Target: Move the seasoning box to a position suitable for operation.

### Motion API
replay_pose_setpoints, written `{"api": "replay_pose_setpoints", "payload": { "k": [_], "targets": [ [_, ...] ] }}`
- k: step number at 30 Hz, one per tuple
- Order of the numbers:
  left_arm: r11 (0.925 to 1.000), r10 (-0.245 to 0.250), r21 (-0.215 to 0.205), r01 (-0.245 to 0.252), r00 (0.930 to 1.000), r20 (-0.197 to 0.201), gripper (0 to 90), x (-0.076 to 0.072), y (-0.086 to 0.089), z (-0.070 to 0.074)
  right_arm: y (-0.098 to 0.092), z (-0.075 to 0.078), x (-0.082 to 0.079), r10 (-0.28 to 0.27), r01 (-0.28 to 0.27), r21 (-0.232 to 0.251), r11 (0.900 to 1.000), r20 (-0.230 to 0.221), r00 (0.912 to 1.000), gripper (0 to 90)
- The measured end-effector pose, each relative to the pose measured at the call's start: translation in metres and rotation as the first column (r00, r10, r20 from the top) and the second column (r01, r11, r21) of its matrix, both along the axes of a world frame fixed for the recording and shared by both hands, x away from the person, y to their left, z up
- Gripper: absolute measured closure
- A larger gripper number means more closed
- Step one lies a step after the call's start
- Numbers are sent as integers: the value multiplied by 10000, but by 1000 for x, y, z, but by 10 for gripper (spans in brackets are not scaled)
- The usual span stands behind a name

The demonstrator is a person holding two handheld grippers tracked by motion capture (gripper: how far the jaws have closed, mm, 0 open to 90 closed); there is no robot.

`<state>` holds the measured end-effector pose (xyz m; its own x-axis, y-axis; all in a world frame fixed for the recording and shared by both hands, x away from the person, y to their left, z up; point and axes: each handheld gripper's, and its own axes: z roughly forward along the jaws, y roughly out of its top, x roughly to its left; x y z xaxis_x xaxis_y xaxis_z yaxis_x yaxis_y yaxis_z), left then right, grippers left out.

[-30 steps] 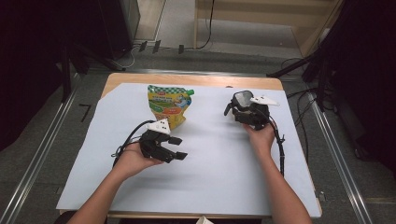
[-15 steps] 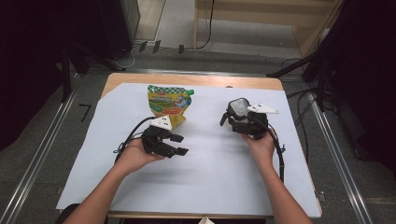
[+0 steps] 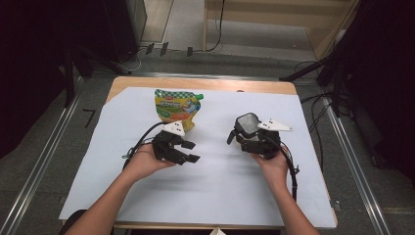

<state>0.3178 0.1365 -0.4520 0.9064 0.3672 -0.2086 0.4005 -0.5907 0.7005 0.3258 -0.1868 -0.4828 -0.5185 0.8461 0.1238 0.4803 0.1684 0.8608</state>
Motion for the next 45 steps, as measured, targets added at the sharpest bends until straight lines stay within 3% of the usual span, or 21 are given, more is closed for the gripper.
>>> {"api": "replay_pose_setpoints", "payload": {
  "k": [5, 14, 25, 33, 40, 45],
  "targets": [
    [9998, 88, -191, -89, 9999, -89, 436, 1, 4, 1, 9, 1, -11, 263, -261, -128, 9996, 88, 9996, 156],
    [9999, 108, -93, -108, 9999, -25, 435, 2, 6, 2, 29, -1, -22, 923, -923, -130, 9956, -47, 9957, 156],
    [9999, 107, -105, -107, 9999, -13, 434, 1, 7, 2, 57, -10, -33, 1888, -1893, -178, 9817, -281, 9816, 156],
    [9999, 51, -149, -51, 10000, -11, 433, 1, 6, 2, 74, -13, -41, 2403, -2408, -331, 9700, -195, 9705, 156],
    [9998, 1, -204, -1, 10000, -9, 432, 0, 6, 3, 85, -22, -44, 2660, -2679, -628, 9614, -370, 9633, 155],
    [9997, -51, -227, 51, 10000, -25, 428, -1, 5, 3, 85, -25, -46, 2671, -2683, -685, 9609, -253, 9633, 154]
  ]
}}
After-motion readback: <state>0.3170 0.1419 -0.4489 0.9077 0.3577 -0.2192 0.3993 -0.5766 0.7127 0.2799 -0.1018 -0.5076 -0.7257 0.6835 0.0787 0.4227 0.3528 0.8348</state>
